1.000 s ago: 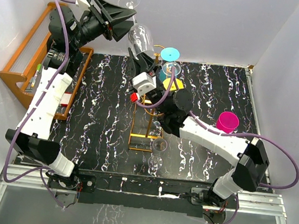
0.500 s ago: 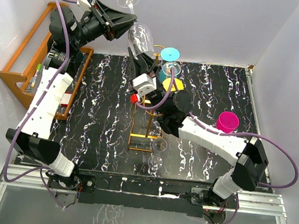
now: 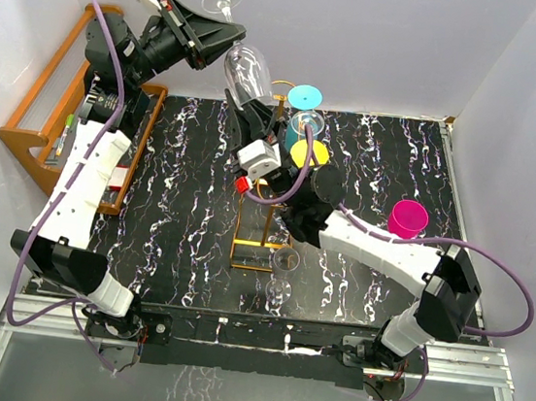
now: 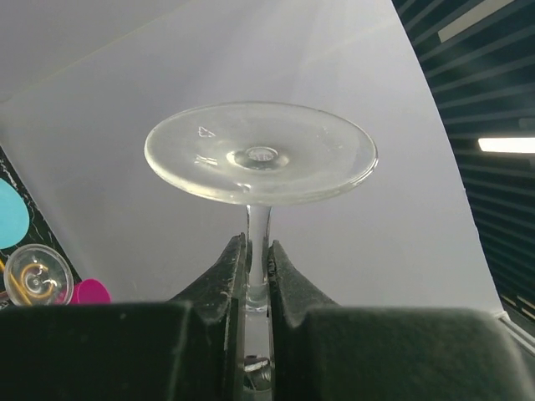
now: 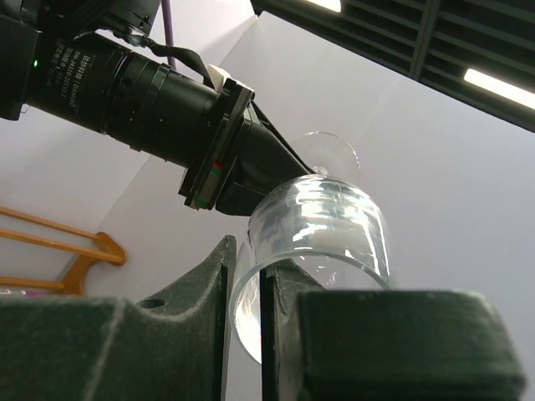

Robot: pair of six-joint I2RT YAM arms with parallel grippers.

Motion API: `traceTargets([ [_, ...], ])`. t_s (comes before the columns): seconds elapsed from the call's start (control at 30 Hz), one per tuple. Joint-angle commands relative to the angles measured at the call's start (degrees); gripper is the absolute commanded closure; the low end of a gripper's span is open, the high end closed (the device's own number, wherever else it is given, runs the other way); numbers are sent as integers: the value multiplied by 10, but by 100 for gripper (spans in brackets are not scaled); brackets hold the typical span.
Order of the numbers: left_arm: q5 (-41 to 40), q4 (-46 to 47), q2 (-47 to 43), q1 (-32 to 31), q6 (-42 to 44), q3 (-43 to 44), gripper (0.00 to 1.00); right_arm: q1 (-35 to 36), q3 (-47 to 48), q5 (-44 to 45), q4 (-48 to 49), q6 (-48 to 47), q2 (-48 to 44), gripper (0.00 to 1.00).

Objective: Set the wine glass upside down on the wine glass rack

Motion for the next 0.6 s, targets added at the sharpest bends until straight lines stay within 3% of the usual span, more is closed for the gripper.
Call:
traceTargets([
  [0.0, 8, 70, -21, -3, 11, 5, 100, 20, 5, -11, 2, 22, 5, 92],
  [0.57, 11, 78, -21, -8, 78, 35, 100, 63, 46, -17, -9, 20, 66, 92],
])
